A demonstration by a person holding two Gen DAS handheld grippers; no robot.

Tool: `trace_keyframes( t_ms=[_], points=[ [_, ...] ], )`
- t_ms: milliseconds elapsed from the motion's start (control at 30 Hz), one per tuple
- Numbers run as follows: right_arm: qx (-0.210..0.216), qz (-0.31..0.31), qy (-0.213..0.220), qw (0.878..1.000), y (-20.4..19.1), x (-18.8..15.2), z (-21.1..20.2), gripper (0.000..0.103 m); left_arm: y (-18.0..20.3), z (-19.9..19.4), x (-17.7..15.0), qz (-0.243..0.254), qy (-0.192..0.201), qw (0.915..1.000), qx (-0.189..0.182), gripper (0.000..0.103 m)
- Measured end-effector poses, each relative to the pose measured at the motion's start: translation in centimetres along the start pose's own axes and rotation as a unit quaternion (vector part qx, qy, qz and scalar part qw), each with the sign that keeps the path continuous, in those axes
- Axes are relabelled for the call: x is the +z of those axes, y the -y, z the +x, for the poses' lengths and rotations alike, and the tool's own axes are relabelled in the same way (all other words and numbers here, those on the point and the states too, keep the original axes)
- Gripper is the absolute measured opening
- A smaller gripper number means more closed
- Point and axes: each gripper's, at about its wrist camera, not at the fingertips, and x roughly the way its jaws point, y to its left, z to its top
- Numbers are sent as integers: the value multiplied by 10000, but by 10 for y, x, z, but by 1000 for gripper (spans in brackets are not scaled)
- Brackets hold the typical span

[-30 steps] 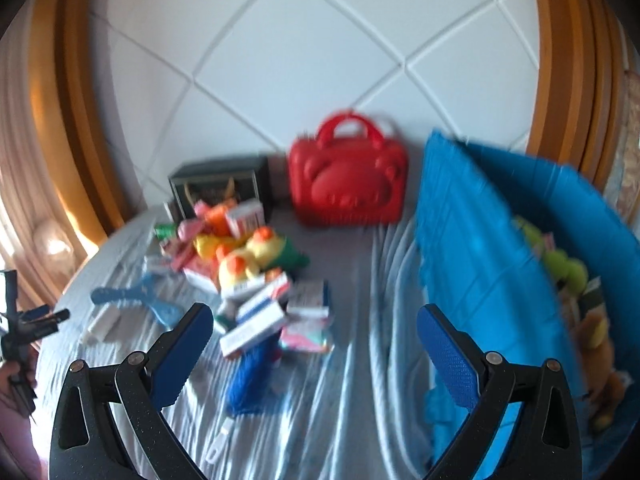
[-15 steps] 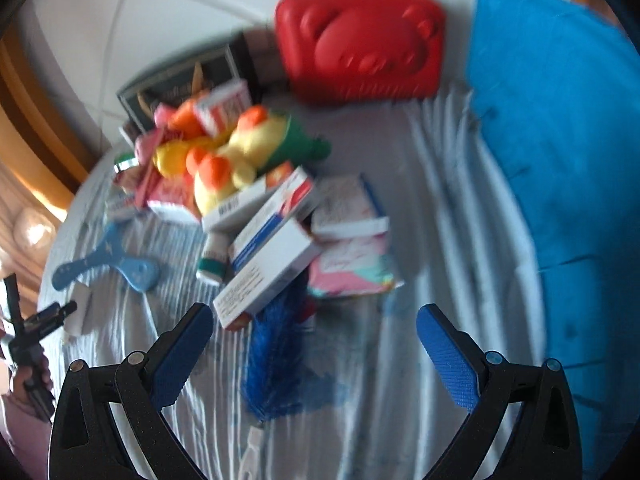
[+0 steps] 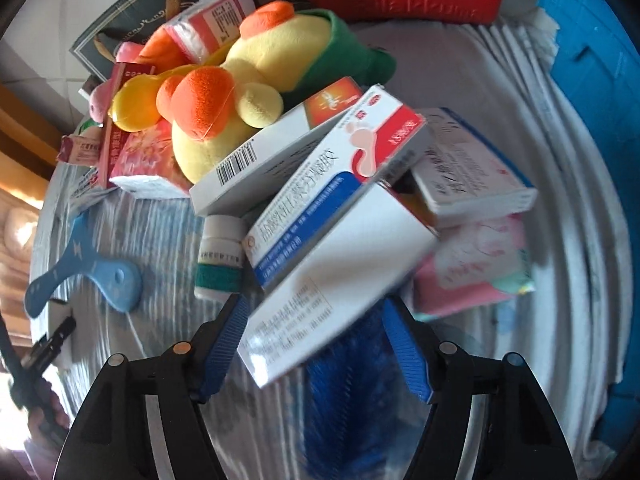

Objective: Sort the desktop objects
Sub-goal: 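Grasp the white paper roll with the left gripper while the right reaches for the medicine boxes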

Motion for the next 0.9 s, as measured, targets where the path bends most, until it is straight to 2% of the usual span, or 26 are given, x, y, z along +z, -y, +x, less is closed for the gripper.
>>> trace_keyframes(
  t_ms=[100,167,233,267,300,400,500,567,600,633,767,900],
  points=[
    [-92,48,-65,9999,-1,0,11,67,1,-4,-1,-191,-12,9998,81,51],
    [-108,-5,15,9999,0,-2,7,59,3,-10,-5,-267,-19,9996,30,49],
    [-39,-42,108,9999,3,-6,-5,45,7,-18,-11,-288,13,9996,-4,47],
    [-14,-78,146,9999,5,-9,-12,35,10,-22,-13,-273,55,9996,-42,46],
    [-104,-120,212,9996,8,-11,-17,1,11,-27,-17,-266,84,9996,-75,46],
    [61,-190,296,9994,16,-20,-28,1,20,-40,-30,-272,161,9993,-215,45],
    [590,83,130,9981,23,-22,-30,2,26,-45,-36,-320,135,9988,-338,45],
    [598,288,84,9978,28,-24,-29,18,28,-46,-40,-359,97,9988,-322,45],
    [579,314,101,9978,29,-23,-28,43,26,-45,-41,-393,84,9988,-296,45],
    [621,331,119,9974,28,-23,-28,60,25,-46,-43,-429,77,9987,-282,45],
    [627,386,137,9972,17,-13,-28,61,13,-39,-41,-577,50,9981,-227,45],
    [413,429,127,9981,5,4,-11,61,9,-30,-37,-615,9,9979,-218,45]
  ],
)
